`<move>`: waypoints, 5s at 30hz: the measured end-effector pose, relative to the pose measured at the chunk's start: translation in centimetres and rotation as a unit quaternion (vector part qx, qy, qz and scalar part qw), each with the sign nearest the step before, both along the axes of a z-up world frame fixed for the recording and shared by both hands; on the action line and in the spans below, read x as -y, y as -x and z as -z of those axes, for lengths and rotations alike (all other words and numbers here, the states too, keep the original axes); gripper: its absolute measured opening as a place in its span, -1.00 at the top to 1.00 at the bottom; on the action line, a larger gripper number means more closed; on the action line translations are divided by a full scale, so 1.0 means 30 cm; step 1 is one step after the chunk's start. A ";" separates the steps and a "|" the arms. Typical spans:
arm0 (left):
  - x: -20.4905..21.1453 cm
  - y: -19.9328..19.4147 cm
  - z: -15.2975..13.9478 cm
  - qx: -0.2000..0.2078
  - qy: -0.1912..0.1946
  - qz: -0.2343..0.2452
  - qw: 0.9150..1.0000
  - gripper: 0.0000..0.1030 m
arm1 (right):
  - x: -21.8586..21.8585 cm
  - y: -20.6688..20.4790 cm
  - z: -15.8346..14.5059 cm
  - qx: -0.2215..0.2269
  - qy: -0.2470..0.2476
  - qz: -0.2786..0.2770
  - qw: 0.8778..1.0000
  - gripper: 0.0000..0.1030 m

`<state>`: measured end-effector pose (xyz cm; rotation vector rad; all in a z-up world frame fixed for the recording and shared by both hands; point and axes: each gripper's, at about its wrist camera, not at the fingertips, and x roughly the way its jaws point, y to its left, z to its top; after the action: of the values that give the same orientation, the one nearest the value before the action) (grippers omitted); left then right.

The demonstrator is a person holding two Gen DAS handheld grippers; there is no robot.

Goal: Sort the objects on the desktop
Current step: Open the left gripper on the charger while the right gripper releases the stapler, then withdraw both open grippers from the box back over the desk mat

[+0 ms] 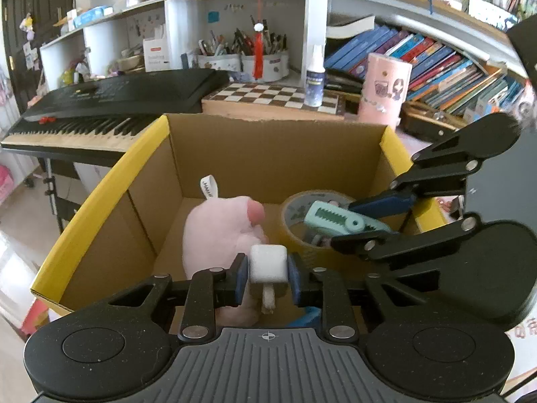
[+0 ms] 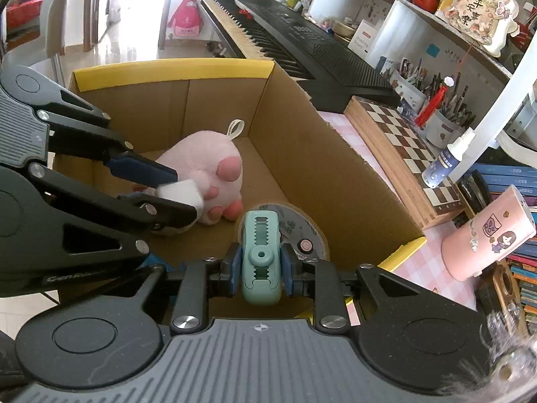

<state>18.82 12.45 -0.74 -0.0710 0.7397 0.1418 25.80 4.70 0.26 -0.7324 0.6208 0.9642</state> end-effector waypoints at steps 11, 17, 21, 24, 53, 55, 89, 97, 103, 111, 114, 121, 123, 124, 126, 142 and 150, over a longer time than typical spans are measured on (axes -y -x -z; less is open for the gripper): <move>0.012 0.060 -0.063 0.041 -0.018 -0.012 0.999 0.37 | 0.035 0.014 -0.041 -0.001 -0.030 0.026 0.999 0.49; 0.022 0.103 -0.096 0.062 -0.018 -0.016 0.998 0.13 | 0.090 0.044 -0.090 0.002 -0.070 0.063 0.996 0.45; 0.025 0.134 -0.117 0.074 -0.018 -0.018 0.997 0.11 | 0.137 0.074 -0.125 0.005 -0.103 0.092 0.990 0.40; 0.027 0.158 -0.130 0.083 -0.017 -0.019 0.996 0.11 | 0.173 0.100 -0.149 0.007 -0.131 0.113 0.985 0.40; -0.041 0.495 -0.154 0.114 -0.011 -0.049 0.992 -0.13 | 0.331 0.473 -0.144 0.000 -0.208 0.278 0.938 0.39; -0.040 0.516 -0.153 0.113 -0.012 -0.048 0.992 -0.14 | 0.329 0.510 -0.138 -0.001 -0.207 0.279 0.938 0.37; 0.092 0.774 -0.059 0.062 -0.006 0.040 0.997 -0.33 | 0.400 0.908 -0.015 -0.016 -0.167 0.323 0.931 0.14; 0.134 0.758 -0.053 0.062 -0.005 0.076 0.995 -0.34 | 0.440 0.927 -0.012 -0.009 -0.163 0.354 0.921 0.07; 0.168 0.735 -0.050 0.059 -0.005 0.104 0.993 -0.35 | 0.472 0.926 -0.008 -0.009 -0.161 0.378 0.911 0.02; 0.219 0.696 -0.046 0.057 -0.005 0.134 0.989 -0.35 | 0.525 0.915 -0.003 -0.008 -0.160 0.408 0.899 -0.01; 0.242 0.678 -0.047 0.056 -0.005 0.144 0.988 -0.35 | 0.548 0.908 -0.002 -0.009 -0.159 0.417 0.895 -0.04; 0.289 0.635 -0.046 0.053 -0.003 0.159 0.986 -0.35 | 0.592 0.873 -0.005 -0.008 -0.156 0.429 0.890 -0.08; 0.299 0.620 -0.045 0.053 -0.001 0.160 0.986 -0.35 | 0.605 0.863 -0.004 -0.007 -0.154 0.431 0.889 -0.09; 0.305 0.611 -0.044 0.053 -0.001 0.161 0.986 -0.35 | 0.612 0.858 -0.004 -0.007 -0.154 0.432 0.889 -0.10; 0.319 0.595 -0.044 0.053 0.000 0.164 0.985 -0.35 | 0.626 0.847 -0.003 -0.007 -0.153 0.436 0.887 -0.11; 0.446 0.476 -0.020 0.042 -0.001 0.197 0.980 -0.35 | 0.751 0.749 0.027 -0.020 -0.148 0.470 0.870 -0.16; 0.497 0.412 -0.014 0.035 -0.002 0.189 0.981 -0.35 | 0.805 0.671 0.039 -0.030 -0.145 0.465 0.873 -0.17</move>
<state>6.45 -2.45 -0.33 0.0677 0.6695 -0.2203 5.66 -19.44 -0.90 -0.0737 0.7521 0.1623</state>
